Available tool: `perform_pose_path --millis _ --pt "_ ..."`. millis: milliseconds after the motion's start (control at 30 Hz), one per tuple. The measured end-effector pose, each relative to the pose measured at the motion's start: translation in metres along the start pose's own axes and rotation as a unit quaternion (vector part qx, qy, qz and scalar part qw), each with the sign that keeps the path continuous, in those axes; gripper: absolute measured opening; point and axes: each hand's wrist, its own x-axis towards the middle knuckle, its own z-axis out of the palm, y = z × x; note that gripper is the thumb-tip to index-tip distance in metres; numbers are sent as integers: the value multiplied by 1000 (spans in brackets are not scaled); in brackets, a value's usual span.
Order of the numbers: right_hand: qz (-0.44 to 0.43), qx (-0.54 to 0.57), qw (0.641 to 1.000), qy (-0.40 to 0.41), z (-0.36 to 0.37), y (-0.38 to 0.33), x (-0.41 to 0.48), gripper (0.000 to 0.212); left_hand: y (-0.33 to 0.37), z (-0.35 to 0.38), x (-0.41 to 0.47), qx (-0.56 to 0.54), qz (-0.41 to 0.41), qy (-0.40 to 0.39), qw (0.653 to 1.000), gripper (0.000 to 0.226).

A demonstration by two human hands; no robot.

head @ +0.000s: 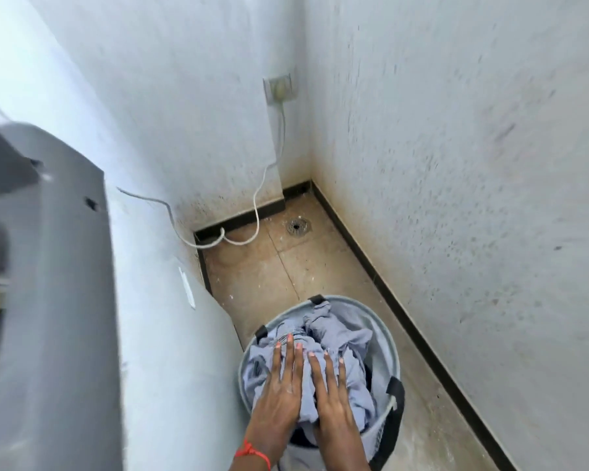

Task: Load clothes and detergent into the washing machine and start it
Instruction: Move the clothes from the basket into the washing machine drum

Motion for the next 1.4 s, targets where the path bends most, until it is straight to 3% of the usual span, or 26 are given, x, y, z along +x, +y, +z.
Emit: perform_pose_path --millis 67,133,200,267,400,667,867,1100,1200,1300,1400 --pt "-18 11 1000 14 -31 -25 8 132 6 -37 -1 -39 -28 25 999 60" --pt "-26 31 996 83 -69 -55 16 103 7 -80 3 -49 -78 72 993 49" --pt "-22 38 990 132 -110 -88 20 85 15 -125 3 -3 -79 145 986 49" --pt "-59 40 984 164 -155 -125 23 76 17 -179 3 -37 -100 207 972 56" --pt "-152 82 949 264 -238 -206 20 74 3 -301 -13 -116 -110 313 936 69" --pt "-280 102 914 275 -359 -398 -1 75 -72 -508 -78 -86 -19 405 910 67" --pt "-378 160 872 267 -376 -520 -1 67 -135 -604 -147 -46 -64 453 888 69" --pt "-438 200 851 208 -315 -596 22 62 -208 -604 -207 14 -158 425 891 67" --pt "-418 225 870 137 -248 -588 42 66 -239 -553 -220 -28 -218 351 910 74" --pt "-368 233 899 43 -168 -563 59 72 -270 -481 -229 3 -254 289 923 82" --pt "-298 242 922 -47 -91 -531 70 71 -295 -402 -236 40 -264 213 940 70"
